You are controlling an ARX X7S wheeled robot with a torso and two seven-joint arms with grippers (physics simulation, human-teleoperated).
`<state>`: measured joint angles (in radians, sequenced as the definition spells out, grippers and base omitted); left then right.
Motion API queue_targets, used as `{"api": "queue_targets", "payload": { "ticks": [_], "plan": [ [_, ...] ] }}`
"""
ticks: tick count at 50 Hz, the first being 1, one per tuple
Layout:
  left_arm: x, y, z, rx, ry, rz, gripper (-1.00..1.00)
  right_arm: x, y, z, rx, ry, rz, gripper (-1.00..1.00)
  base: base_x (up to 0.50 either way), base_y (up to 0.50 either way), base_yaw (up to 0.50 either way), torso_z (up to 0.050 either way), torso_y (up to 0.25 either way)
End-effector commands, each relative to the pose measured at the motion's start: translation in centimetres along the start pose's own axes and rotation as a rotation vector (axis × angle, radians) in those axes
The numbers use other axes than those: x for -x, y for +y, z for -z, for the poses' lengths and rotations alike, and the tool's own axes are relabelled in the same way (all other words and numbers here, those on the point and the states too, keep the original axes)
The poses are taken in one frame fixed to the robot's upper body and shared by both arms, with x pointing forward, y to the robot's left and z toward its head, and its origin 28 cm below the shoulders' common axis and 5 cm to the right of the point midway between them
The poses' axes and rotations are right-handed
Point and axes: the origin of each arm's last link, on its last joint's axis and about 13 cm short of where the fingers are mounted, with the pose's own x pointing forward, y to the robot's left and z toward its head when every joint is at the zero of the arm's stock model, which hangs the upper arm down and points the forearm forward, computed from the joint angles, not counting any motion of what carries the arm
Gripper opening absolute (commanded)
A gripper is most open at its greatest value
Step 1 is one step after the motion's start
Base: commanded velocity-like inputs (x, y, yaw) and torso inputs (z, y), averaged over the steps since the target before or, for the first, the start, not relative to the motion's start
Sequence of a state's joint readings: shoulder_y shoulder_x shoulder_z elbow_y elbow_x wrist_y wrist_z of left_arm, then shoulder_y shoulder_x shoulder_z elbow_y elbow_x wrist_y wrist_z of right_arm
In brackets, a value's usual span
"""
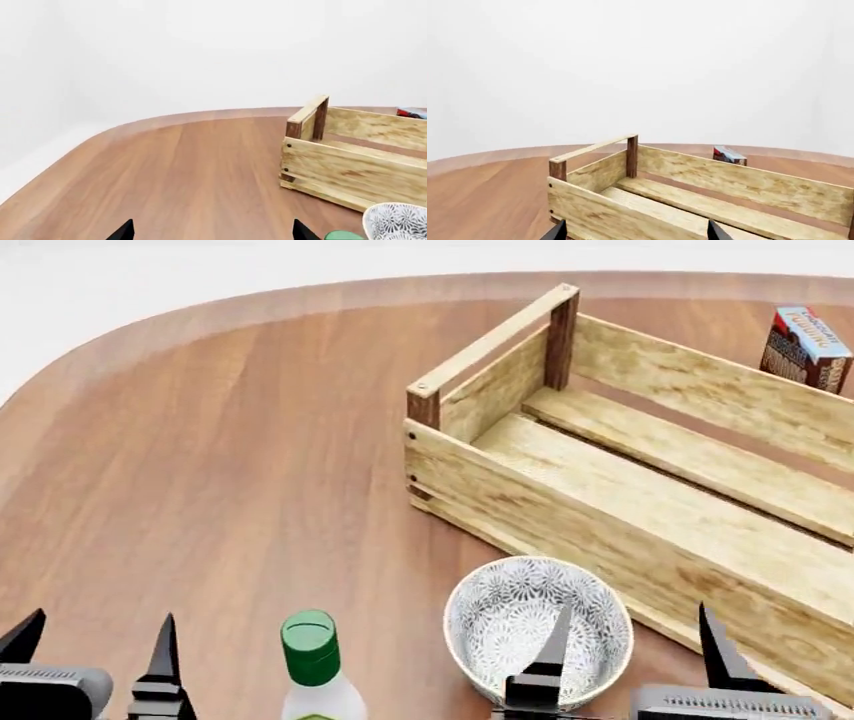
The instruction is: Pick up the salad dressing and put it in the tray.
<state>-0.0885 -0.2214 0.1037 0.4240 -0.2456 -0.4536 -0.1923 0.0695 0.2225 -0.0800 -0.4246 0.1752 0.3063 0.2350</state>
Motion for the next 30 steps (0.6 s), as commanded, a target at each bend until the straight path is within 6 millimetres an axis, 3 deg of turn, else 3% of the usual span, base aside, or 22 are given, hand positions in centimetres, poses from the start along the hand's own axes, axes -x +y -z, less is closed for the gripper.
{"api": "queue_targets", "payload": {
  "ticks": [1, 6, 17, 30],
  "plan": [
    [0.5, 0.5, -2.3, 0.001, -0.037, 0.014, 1.0, 0.0, -0.7, -2.4, 0.015, -0.055, -0.01, 1.0, 0.5, 0.0, 0.0, 0.0, 0.0],
    [0.6, 0.8, -3.2, 0.007, -0.063, 0.004, 1.0, -0.1, -1.2, -3.5, 0.006, -0.088, 0.006, 1.0, 0.5, 0.0, 0.0, 0.0, 0.0],
    [0.8, 0.7, -3.5, -0.001, -0.085, 0.013, 1.0, -0.3, -1.4, -3.8, 0.008, -0.109, 0.057, 1.0, 0.5, 0.0, 0.0, 0.0, 0.001],
    [0.8, 0.7, -3.3, -0.006, -0.084, 0.012, 1.0, -0.5, -1.4, -3.5, 0.038, -0.089, 0.1, 1.0, 0.03, 0.0, 0.0, 0.0, 0.0]
  ]
}}
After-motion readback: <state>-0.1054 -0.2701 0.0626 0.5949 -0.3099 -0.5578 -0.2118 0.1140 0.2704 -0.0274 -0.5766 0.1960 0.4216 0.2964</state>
